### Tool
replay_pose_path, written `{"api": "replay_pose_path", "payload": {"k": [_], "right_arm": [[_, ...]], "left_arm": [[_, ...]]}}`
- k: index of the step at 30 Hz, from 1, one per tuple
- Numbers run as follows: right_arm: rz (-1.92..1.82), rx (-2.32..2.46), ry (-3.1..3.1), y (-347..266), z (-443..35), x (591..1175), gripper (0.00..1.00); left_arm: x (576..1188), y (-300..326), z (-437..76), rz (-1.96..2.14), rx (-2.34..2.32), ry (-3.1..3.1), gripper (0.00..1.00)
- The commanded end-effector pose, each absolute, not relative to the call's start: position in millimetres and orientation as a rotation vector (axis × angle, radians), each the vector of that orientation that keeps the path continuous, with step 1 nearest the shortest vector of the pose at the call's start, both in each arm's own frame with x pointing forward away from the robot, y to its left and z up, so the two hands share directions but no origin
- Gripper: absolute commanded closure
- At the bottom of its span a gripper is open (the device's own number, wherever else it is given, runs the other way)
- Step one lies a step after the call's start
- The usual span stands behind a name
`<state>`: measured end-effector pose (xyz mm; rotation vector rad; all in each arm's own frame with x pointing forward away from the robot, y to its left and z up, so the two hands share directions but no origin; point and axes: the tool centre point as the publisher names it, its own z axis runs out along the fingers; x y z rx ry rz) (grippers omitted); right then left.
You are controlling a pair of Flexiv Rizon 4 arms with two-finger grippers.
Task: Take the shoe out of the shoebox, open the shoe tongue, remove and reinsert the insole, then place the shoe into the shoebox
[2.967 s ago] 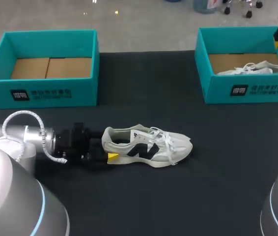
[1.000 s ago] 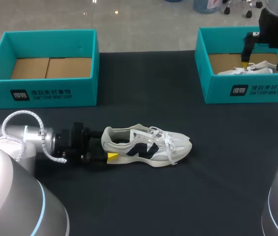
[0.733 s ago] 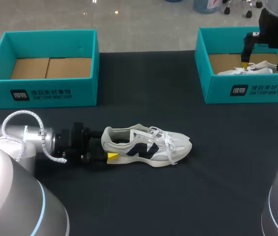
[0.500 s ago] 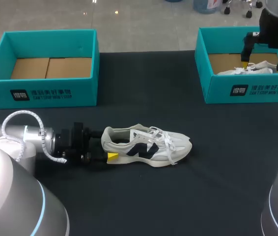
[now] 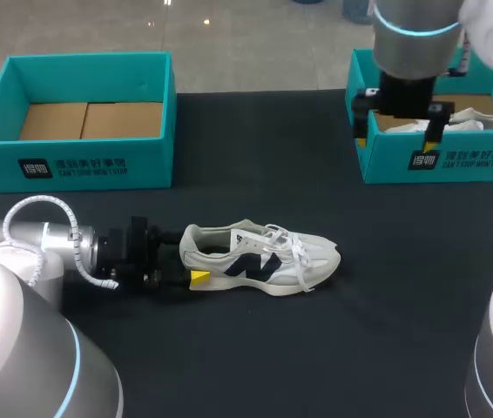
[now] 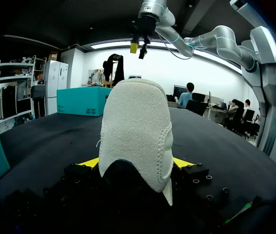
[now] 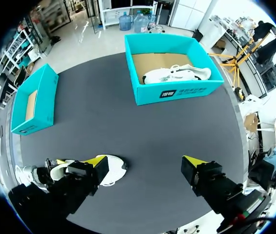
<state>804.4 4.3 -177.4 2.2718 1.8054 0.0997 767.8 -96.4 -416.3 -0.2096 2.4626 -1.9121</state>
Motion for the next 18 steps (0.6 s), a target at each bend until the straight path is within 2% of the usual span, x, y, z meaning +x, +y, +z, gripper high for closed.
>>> {"api": "replay_pose_path", "payload": {"k": [1, 10, 18], "right_arm": [[0.062, 2.285, 1.786, 34.1, -184.0, 800.2, 0.00], [0.003, 2.254, 1.987, 78.0, -195.3, 764.2, 0.00], [-0.029, 2.265, 2.019, 80.7, -198.3, 754.9, 0.00]], "left_arm": [[767.0, -95.8, -416.6, -1.909, -0.213, 2.464, 1.00], [767.0, -95.8, -416.6, -1.909, -0.213, 2.464, 1.00], [767.0, -95.8, -416.6, -1.909, -0.213, 2.464, 1.00]]}}
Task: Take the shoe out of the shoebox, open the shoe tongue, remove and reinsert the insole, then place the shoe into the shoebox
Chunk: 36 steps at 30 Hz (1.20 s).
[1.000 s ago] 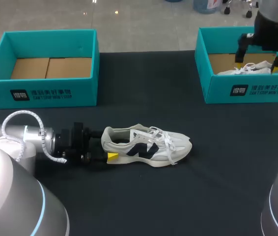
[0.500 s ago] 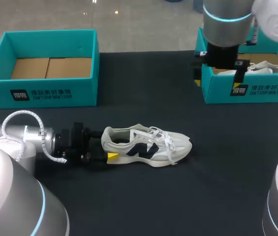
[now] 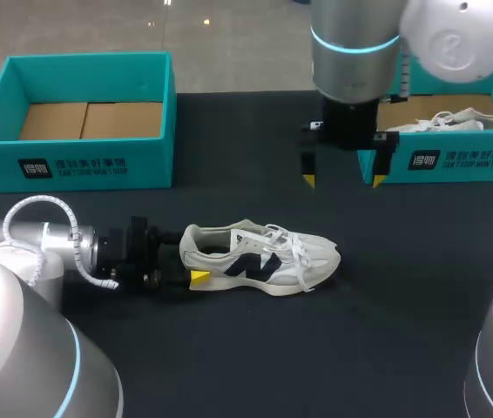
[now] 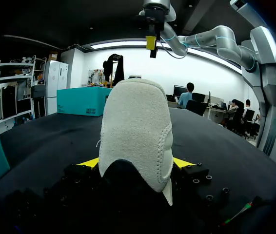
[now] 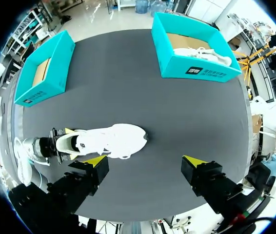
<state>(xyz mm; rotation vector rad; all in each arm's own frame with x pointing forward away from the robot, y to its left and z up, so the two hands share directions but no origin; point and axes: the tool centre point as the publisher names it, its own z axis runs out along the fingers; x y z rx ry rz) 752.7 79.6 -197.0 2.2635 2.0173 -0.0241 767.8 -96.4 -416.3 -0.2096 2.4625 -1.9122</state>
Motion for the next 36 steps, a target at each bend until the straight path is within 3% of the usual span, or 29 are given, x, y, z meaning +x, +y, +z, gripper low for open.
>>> {"api": "replay_pose_path", "payload": {"k": [1, 15, 26, 36], "right_arm": [[-0.029, 2.265, 2.019, 80.7, -198.3, 754.9, 0.00], [-0.038, 2.257, 2.012, 82.4, -199.3, 751.1, 0.00], [-0.105, 2.194, 1.908, 122.5, -202.1, 704.3, 0.00], [-0.143, 2.152, 1.943, 170.5, -219.6, 704.6, 0.00]], "left_arm": [[767.0, -95.8, -416.6, -1.909, -0.213, 2.464, 1.00], [767.0, -95.8, -416.6, -1.909, -0.213, 2.464, 1.00], [767.0, -95.8, -416.6, -1.909, -0.213, 2.464, 1.00], [767.0, -95.8, -416.6, -1.909, -0.213, 2.464, 1.00]]}}
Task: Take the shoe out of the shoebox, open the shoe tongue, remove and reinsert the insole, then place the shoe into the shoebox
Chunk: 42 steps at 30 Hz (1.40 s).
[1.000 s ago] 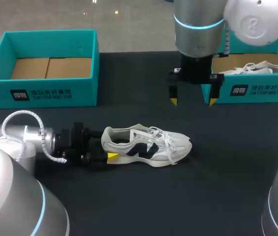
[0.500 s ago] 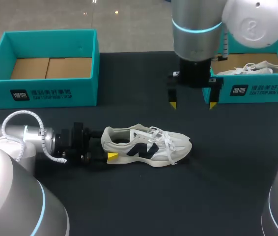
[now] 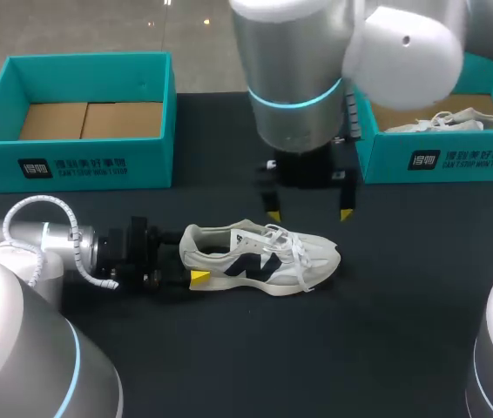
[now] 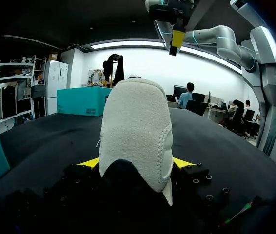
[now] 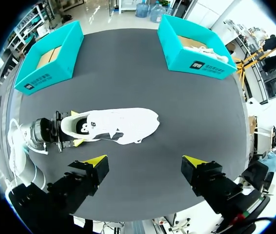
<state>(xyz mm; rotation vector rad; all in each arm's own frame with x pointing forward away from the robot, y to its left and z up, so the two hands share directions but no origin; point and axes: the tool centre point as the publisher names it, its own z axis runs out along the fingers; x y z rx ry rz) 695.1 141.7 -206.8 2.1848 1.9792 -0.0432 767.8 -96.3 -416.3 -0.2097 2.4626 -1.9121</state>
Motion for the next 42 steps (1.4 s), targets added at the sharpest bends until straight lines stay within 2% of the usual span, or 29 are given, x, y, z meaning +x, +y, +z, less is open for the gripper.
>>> {"api": "replay_pose_path", "payload": {"k": [1, 12, 27, 42], "right_arm": [[-0.143, 2.154, 1.942, 174.7, -221.7, 706.1, 0.00], [-0.214, 2.190, 1.890, 218.2, -260.2, 715.3, 0.00], [-0.214, 2.190, 1.890, 218.2, -260.2, 715.3, 0.00], [-0.190, 2.017, 1.879, 234.3, -305.1, 724.4, 0.00]], "left_arm": [[767.0, -95.8, -416.6, -1.909, -0.213, 2.464, 1.00], [767.0, -95.8, -416.6, -1.909, -0.213, 2.464, 1.00], [767.0, -95.8, -416.6, -1.909, -0.213, 2.464, 1.00], [767.0, -95.8, -416.6, -1.909, -0.213, 2.464, 1.00]]}}
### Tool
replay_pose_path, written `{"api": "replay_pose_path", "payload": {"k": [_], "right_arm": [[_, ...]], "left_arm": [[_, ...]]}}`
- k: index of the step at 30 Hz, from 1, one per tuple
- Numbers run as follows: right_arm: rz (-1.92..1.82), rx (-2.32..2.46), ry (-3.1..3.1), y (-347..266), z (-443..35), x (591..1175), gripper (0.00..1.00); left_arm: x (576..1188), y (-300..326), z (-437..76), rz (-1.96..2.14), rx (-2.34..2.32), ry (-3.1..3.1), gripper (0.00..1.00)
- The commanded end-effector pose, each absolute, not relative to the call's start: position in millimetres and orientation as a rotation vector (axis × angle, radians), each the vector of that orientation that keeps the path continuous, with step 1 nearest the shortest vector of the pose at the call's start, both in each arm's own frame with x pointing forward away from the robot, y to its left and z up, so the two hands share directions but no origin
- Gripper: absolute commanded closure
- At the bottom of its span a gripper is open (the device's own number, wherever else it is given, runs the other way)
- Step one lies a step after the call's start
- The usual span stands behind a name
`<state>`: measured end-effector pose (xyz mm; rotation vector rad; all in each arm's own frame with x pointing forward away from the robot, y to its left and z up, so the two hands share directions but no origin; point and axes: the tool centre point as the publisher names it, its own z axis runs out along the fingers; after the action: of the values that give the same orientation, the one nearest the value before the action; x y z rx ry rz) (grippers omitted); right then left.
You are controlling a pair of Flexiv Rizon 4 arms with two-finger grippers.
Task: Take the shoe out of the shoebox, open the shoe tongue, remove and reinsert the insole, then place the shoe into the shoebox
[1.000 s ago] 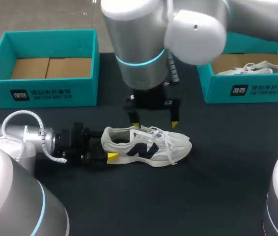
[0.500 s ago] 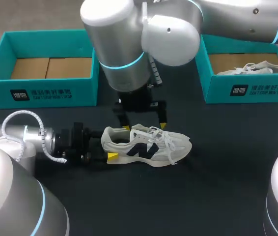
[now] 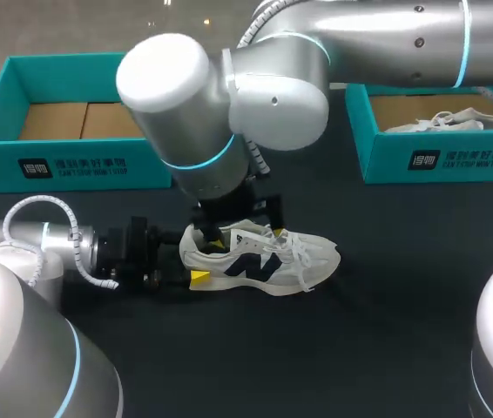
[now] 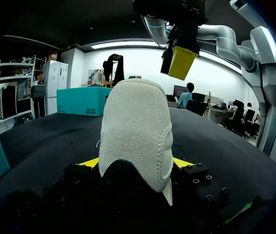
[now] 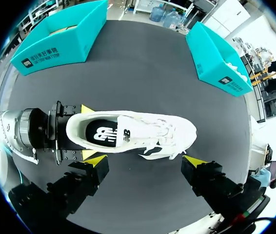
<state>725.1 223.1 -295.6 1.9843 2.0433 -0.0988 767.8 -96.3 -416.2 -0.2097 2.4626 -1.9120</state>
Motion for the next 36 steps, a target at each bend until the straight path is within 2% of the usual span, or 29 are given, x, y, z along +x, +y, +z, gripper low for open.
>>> {"api": "replay_pose_path", "payload": {"k": [1, 10, 27, 28, 29, 30, 32, 36], "right_arm": [[-0.193, 2.015, 1.885, 234.7, -306.7, 726.2, 0.00], [-0.224, 1.996, 1.897, 238.2, -327.7, 747.9, 0.00], [-0.354, 2.036, 1.819, 205.2, -347.2, 768.6, 0.00], [-0.360, 2.043, 1.806, 201.3, -345.4, 768.9, 0.05], [-0.365, 2.048, 1.790, 197.4, -343.3, 768.9, 0.20], [-0.370, 2.062, 1.778, 193.3, -341.4, 769.1, 0.27], [-0.369, 2.093, 1.760, 187.2, -335.2, 769.4, 0.31], [-0.339, 2.257, 1.765, 181.7, -321.0, 771.0, 0.28]], "left_arm": [[767.0, -95.8, -416.6, -1.909, -0.213, 2.464, 1.00], [767.0, -95.8, -416.6, -1.909, -0.213, 2.464, 1.00], [767.0, -95.8, -416.6, -1.909, -0.213, 2.464, 1.00], [767.0, -95.8, -416.6, -1.909, -0.213, 2.464, 1.00], [767.0, -95.8, -416.6, -1.909, -0.213, 2.464, 1.00], [767.0, -95.8, -416.6, -1.909, -0.213, 2.464, 1.00], [767.0, -95.8, -416.6, -1.909, -0.213, 2.464, 1.00], [767.0, -95.8, -416.6, -1.909, -0.213, 2.464, 1.00]]}}
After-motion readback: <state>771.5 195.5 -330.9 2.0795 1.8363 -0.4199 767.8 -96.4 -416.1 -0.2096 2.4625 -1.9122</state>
